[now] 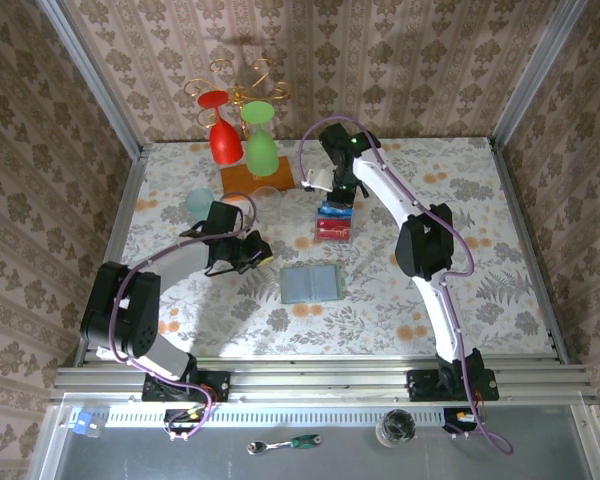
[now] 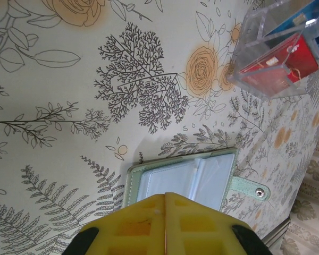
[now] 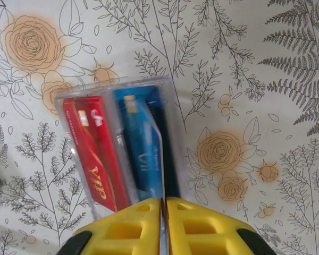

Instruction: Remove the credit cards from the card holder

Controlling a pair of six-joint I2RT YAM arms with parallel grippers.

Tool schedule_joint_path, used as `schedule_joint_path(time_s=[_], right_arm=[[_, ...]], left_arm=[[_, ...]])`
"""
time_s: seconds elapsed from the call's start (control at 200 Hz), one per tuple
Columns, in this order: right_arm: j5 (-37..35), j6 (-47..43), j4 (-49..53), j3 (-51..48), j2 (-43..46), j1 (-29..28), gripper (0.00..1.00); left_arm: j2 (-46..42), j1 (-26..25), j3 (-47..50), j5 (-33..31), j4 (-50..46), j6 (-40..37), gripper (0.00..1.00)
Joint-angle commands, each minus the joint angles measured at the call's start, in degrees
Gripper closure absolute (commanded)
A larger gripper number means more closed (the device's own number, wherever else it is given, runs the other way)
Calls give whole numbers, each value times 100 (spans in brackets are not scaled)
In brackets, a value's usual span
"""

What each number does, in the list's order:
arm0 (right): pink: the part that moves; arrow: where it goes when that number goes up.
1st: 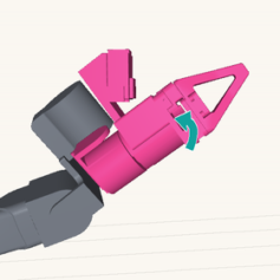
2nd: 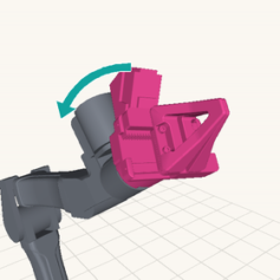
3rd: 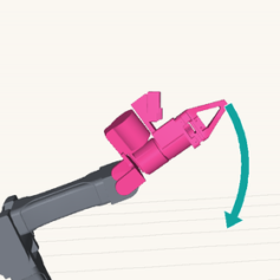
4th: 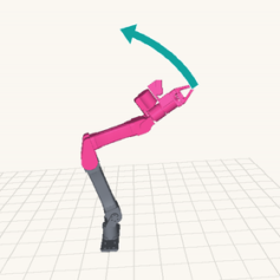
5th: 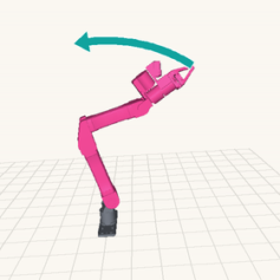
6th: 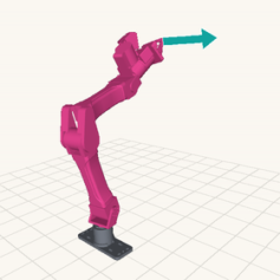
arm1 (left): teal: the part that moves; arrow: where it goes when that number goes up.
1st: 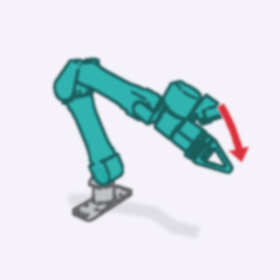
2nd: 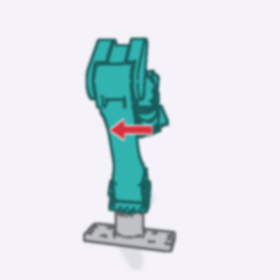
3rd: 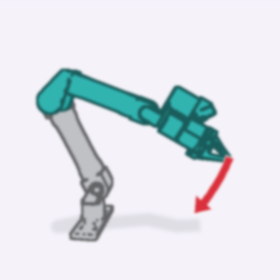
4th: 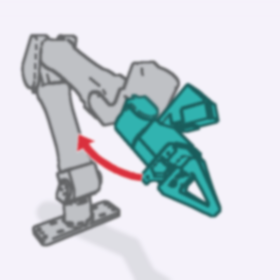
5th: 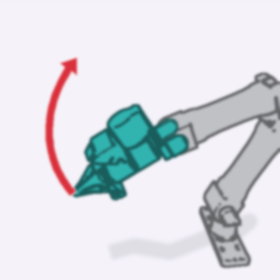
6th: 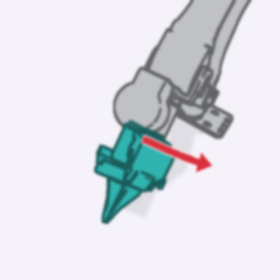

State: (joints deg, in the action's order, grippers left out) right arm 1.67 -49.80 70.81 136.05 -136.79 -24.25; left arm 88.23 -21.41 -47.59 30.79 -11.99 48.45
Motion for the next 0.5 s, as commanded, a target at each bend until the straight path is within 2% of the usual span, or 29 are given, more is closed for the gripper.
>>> schedule_joint_path(time_s=[0.0,0.265,0.495], right_arm=[[-157,-67,1,185,-2,15,85],[-250,281,-245,-158,335,13,80],[-508,996,-1162,-1171,996,32,70]], left_arm=[[-42,76,75,-23,-31,29,92],[-54,256,42,-80,-146,-240,91],[-174,646,30,-434,-528,-811,87]])
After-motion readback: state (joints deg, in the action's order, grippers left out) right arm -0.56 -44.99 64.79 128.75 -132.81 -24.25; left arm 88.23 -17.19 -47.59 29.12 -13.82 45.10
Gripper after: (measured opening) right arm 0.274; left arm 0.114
